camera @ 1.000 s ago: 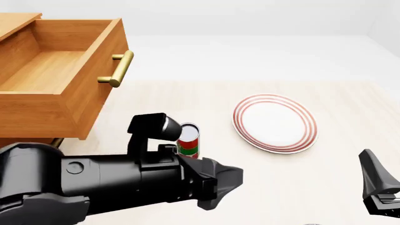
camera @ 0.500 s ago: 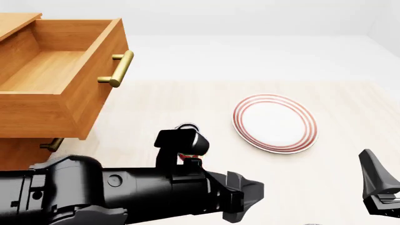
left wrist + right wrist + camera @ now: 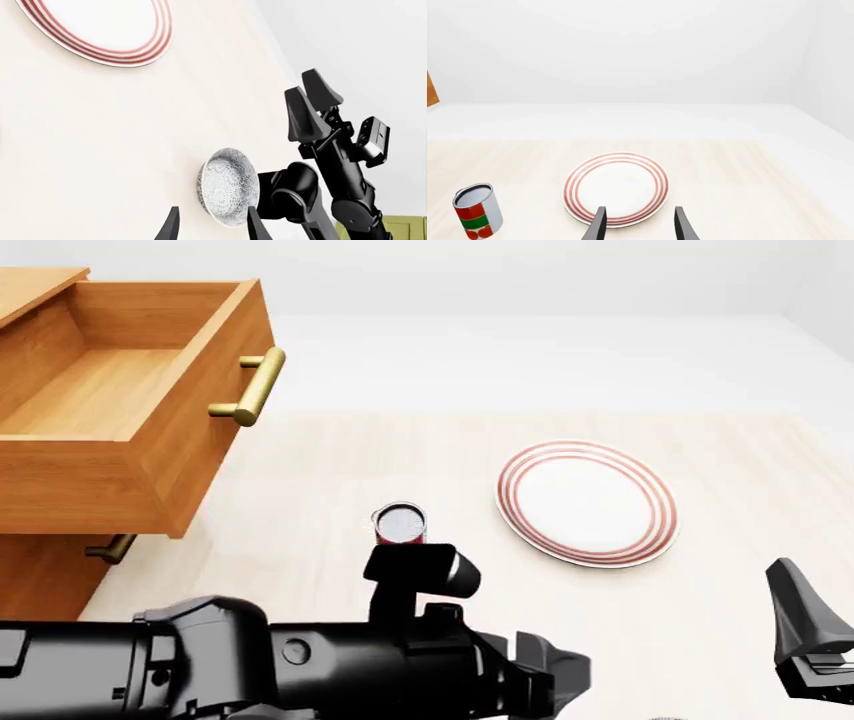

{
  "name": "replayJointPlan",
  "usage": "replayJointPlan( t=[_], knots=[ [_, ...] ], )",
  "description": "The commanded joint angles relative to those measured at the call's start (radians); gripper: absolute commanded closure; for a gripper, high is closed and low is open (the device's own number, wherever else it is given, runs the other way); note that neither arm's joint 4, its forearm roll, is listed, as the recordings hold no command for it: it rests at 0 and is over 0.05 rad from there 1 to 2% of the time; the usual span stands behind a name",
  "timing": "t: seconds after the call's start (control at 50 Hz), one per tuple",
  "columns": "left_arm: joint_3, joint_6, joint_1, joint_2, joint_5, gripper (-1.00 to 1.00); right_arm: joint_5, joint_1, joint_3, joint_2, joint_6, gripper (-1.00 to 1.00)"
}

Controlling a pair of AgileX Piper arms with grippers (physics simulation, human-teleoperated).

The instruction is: Put the bowl in the top drawer of the cabinet.

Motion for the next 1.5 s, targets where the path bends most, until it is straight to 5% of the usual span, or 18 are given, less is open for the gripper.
replayJointPlan(
  t=[0.02, 1.5],
  knots=[
    [-0.01, -0.012, -0.012, 0.038, -0.021, -1.0, 0.0, 0.0, 0.0, 0.0, 0.0, -1.0],
    [-0.039, -0.12, -0.058, 0.288, -0.198, -1.0, 0.0, 0.0, 0.0, 0.0, 0.0, -1.0]
  ],
)
